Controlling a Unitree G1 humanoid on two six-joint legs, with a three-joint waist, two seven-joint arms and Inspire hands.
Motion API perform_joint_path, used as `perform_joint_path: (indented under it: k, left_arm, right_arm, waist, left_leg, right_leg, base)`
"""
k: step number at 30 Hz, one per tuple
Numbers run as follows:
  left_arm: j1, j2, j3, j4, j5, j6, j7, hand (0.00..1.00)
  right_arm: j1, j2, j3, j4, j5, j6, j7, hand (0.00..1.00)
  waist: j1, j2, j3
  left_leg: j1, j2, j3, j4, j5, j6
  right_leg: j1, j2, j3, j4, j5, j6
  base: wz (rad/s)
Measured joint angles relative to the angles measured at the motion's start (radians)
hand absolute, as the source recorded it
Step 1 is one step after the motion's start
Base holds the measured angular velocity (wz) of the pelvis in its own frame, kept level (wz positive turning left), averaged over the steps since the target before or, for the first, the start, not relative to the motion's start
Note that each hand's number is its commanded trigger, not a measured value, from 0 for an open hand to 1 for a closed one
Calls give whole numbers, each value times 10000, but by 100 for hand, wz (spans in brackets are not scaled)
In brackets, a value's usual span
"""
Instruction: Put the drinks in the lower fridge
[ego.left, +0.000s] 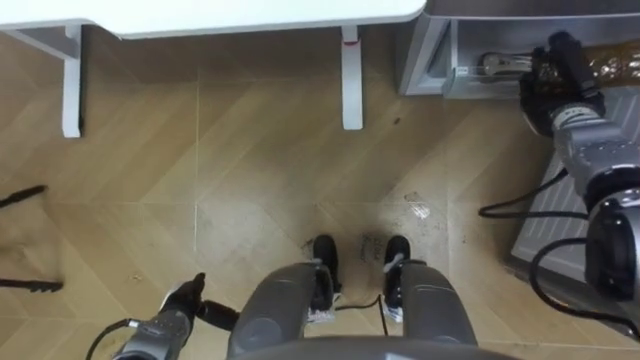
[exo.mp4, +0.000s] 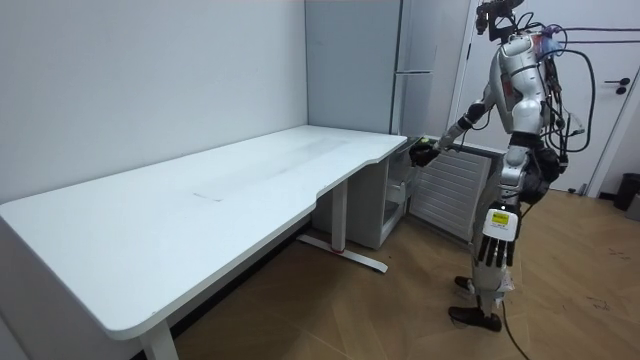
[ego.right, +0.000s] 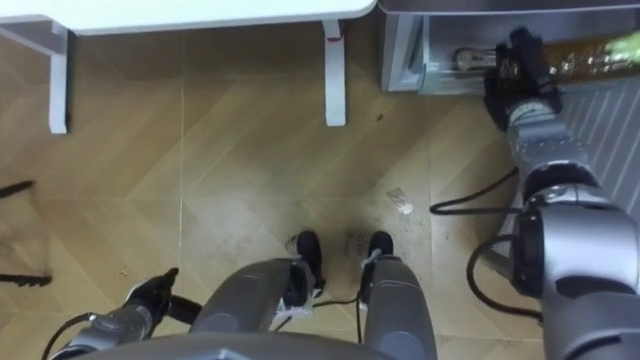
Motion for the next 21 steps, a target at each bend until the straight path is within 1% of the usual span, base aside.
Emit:
perform_joint_path:
  k: [4, 7, 8, 12, 20, 21]
  left_arm:
    - [0, 19, -38, 3, -615, 29, 40, 0]
    - [0, 117, -245, 10, -1178, 32, 68, 0]
    - [-6, 158, -364, 3, -1183, 24, 73, 0]
    - [-6, 190, -447, 3, -1166, 12, 58, 0]
    - [4, 362, -754, 2, -1138, 171, 26, 0]
    - [5, 370, -753, 5, -1133, 172, 24, 0]
  right_arm:
    - [-44, -129, 39, -3, -87, 228, -163, 100]
    - [-75, -139, 53, -3, -78, 291, -419, 100]
    - [-123, -142, 76, -3, -100, 321, -531, 100]
    - [-232, -156, 170, -8, -98, 326, -954, 100]
    - [-416, -161, 471, -56, -110, 322, -1740, 100]
    - [-416, -161, 494, -56, -110, 322, -1752, 82]
  waist:
    - [24, -125, -6]
    - [35, -199, -3]
    - [33, -223, 1]
    - [57, -235, 5]
    - [86, -271, -6]
    - [86, -272, -6]
  left_leg:
    - [-132, -18, -42, -10, 68, 15]
    - [-155, -40, -47, -14, 98, 34]
    - [-155, -61, -47, -22, 124, 44]
    - [-160, -82, -40, -23, 140, 66]
    - [-229, -98, -32, -4, 166, 102]
    - [-229, -99, -31, -2, 166, 103]
  right_leg:
    - [-97, -53, -87, 7, 1, -2]
    - [-124, -89, -112, 40, 1, -1]
    - [-137, -112, -114, 70, -1, 1]
    - [-139, -135, -122, 4, 6, 15]
    - [-192, -170, -169, -2, 31, 50]
    - [-192, -171, -169, 2, 34, 51]
  base:
    - [8]
    - [3]
    - [0]
    - [0]
    - [0]
    - [0]
